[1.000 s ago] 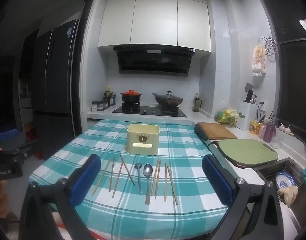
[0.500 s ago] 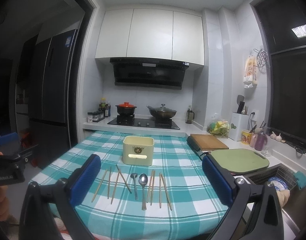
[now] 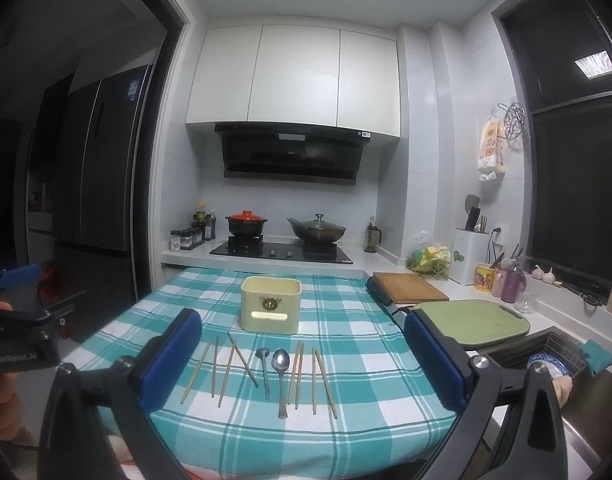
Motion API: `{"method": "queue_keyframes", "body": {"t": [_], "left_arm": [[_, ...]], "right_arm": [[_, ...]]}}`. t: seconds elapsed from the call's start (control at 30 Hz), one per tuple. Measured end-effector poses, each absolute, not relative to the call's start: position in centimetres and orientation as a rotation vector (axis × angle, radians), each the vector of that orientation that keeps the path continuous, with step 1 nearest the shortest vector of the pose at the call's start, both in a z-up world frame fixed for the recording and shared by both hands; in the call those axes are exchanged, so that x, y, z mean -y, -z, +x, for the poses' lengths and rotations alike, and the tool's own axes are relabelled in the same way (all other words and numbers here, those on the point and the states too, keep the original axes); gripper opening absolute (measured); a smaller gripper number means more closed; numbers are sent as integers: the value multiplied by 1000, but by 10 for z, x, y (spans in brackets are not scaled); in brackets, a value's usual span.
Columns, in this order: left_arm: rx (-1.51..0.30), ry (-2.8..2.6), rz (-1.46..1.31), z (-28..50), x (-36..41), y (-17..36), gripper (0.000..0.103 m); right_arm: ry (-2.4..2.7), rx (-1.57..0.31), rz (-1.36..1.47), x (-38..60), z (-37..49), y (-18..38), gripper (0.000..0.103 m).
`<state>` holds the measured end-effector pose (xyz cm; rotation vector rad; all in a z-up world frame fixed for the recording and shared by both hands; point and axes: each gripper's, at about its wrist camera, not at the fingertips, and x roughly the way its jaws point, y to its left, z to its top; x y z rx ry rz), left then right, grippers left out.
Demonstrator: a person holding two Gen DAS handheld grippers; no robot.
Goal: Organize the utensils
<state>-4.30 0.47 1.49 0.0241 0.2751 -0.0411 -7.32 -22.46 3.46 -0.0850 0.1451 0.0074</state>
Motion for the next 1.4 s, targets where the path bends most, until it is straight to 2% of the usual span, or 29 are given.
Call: {"method": "queue_keyframes", "body": {"t": [0.87,1.4], "left_arm": [[-335,9,47,-2,5,-11,103],[-434,-5,57,77,4,1,103]], "right_arm": [[-3,-200,-46,236,-30,-25,103],[26,-326,-15,247,42,-5,103]]}}
